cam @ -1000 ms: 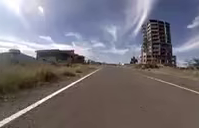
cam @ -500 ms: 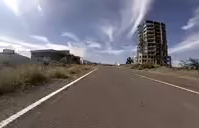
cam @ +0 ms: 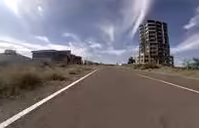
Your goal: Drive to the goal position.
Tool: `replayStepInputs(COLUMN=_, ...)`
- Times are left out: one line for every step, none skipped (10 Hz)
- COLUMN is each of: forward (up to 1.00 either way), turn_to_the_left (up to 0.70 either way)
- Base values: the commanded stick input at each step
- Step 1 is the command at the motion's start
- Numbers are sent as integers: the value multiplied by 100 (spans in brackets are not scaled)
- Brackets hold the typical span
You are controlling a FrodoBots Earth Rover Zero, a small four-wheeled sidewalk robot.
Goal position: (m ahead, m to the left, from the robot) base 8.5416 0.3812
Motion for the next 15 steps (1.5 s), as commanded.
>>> replayStepInputs(forward=100, turn_to_the_left=0)
replayStepInputs(forward=100, turn_to_the_left=0)
replayStepInputs(forward=100, turn_to_the_left=0)
replayStepInputs(forward=100, turn_to_the_left=0)
replayStepInputs(forward=100, turn_to_the_left=0)
replayStepInputs(forward=100, turn_to_the_left=0)
replayStepInputs(forward=100, turn_to_the_left=0)
replayStepInputs(forward=100, turn_to_the_left=-10)
replayStepInputs(forward=100, turn_to_the_left=-25)
replayStepInputs(forward=100, turn_to_the_left=-40)
replayStepInputs(forward=100, turn_to_the_left=-40)
replayStepInputs(forward=100, turn_to_the_left=-15)
replayStepInputs(forward=100, turn_to_the_left=0)
replayStepInputs(forward=100, turn_to_the_left=0)
replayStepInputs(forward=100, turn_to_the_left=0)
